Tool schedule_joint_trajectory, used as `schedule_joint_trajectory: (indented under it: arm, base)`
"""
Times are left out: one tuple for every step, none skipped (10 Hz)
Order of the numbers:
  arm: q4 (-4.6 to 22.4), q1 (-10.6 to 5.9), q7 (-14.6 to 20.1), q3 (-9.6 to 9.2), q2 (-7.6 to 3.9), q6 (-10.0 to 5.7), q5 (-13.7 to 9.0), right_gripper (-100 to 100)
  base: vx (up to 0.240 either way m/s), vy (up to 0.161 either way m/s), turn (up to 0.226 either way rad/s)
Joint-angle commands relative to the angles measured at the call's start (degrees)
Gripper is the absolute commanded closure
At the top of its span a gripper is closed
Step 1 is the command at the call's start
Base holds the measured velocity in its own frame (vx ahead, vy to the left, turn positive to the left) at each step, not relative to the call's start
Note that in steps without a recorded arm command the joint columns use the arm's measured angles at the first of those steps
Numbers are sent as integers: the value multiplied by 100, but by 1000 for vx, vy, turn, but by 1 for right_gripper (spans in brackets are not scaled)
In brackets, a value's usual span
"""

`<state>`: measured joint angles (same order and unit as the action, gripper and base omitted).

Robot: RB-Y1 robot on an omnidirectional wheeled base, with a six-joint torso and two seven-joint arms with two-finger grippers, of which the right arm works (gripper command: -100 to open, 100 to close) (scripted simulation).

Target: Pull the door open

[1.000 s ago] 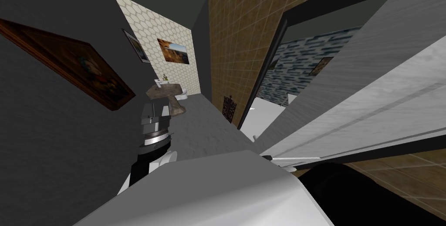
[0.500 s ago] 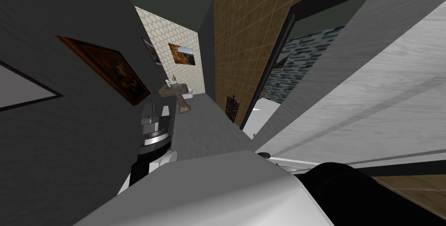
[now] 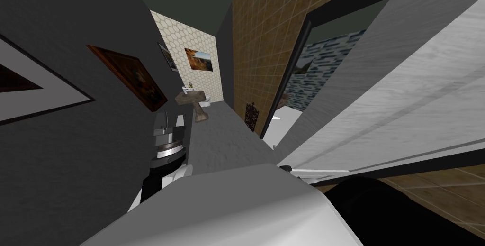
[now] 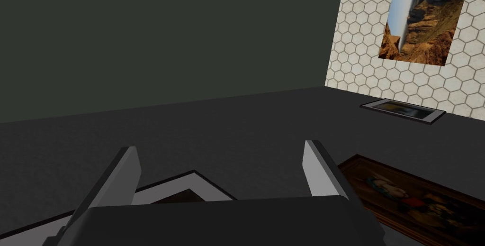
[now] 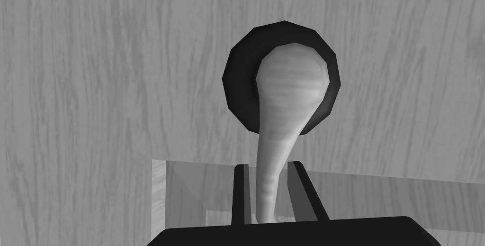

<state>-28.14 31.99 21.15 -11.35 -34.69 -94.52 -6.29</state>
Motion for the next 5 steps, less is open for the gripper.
schedule_joint_trajectory:
  arm:
    - [123, -44, -30, -82, 102, -179, 76, 100]
    - [121, -58, -60, -76, 113, -238, 80, 100]
    - [116, -66, -81, -72, 117, -284, 82, 100]
    - [116, -66, -81, -72, 117, -284, 82, 100]
    - [109, -77, -112, -66, 123, -354, 85, 100]
  base:
    - [-148, 13, -3]
    - [-147, 12, -18]
    - [-183, 4, 20]
    - [-132, 7, -21]
    - [-147, 7, -36]
